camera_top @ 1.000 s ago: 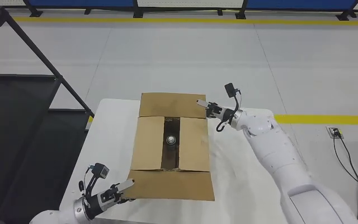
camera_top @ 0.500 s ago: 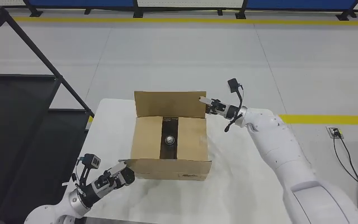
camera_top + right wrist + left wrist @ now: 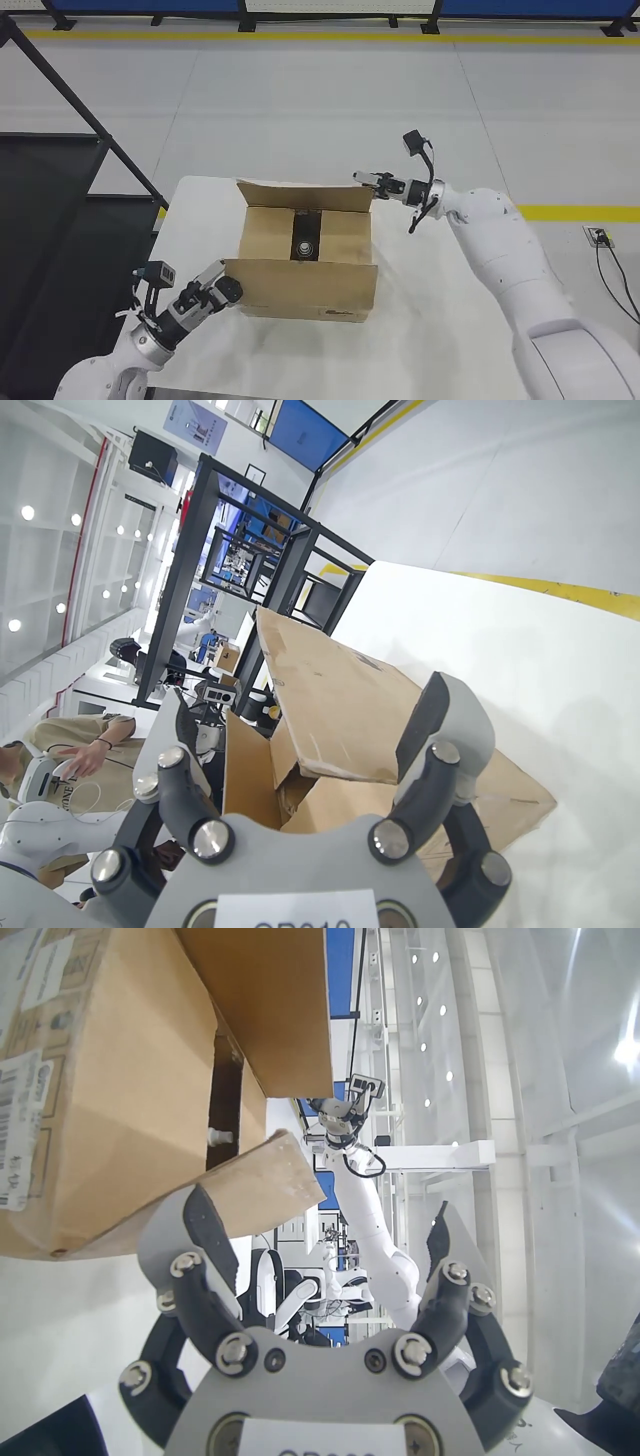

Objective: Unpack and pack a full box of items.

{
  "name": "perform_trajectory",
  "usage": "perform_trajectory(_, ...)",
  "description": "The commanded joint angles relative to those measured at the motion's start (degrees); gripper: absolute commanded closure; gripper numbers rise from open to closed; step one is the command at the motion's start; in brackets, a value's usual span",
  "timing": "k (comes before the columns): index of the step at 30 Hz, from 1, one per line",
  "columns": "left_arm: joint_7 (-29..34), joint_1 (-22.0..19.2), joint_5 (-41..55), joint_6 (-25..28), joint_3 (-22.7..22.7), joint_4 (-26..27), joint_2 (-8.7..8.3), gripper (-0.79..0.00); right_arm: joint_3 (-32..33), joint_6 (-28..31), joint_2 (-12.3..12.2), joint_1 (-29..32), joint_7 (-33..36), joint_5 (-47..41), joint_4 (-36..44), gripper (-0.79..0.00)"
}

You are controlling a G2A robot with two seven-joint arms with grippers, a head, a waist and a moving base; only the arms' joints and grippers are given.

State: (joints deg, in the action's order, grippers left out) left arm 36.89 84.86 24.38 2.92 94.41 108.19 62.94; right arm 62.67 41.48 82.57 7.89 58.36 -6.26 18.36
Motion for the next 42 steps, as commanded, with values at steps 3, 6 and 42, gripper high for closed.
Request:
perform_trajectory(3,-4.01,-1.78,-1.62,-1.62,-1.64,0.76,0.20,-0.785,-0.55,-4.23,0.17,-0.33,0.46,0.46,1.51,-0.785)
perform_trajectory(6,-7.29,-3.48,-2.49,-4.11,-3.40,0.64,0.42,-0.785,-1.71,-8.14,0.47,-0.61,-0.10,2.44,3.22,-0.785)
perform_trajectory(42,-15.84,-17.90,-13.94,-3.13,-12.64,-9.58,1.98,-0.785,-1.79,-26.67,-1.21,11.21,3.66,2.18,23.97,-0.785)
